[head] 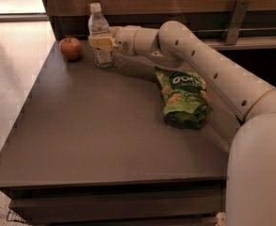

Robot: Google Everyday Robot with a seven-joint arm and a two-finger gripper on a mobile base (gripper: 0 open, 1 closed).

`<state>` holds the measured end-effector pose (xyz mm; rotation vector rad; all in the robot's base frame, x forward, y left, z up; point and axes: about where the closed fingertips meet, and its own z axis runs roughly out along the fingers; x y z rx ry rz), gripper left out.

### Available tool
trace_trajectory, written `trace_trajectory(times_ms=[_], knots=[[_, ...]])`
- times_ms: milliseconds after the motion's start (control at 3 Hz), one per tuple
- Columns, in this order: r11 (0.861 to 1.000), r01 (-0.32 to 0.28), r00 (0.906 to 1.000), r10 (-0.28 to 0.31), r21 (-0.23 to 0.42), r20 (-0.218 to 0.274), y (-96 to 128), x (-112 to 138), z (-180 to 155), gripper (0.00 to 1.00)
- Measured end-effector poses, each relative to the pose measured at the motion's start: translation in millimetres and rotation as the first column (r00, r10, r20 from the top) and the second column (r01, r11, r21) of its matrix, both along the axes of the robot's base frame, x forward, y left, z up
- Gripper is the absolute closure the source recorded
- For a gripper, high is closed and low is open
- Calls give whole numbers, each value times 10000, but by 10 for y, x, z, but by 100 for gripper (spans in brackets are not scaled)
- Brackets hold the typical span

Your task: Move blue plastic bottle near apple

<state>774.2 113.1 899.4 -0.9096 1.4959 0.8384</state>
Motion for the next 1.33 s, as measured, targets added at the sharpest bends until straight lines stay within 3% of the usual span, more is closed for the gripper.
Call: trace_trajectory(times_ms=[667, 1333], knots=[[10000, -1, 10000, 1, 0, -18, 16, -4, 6, 46], [10000, -87, 10000, 87, 10, -32, 76, -19, 0, 1]])
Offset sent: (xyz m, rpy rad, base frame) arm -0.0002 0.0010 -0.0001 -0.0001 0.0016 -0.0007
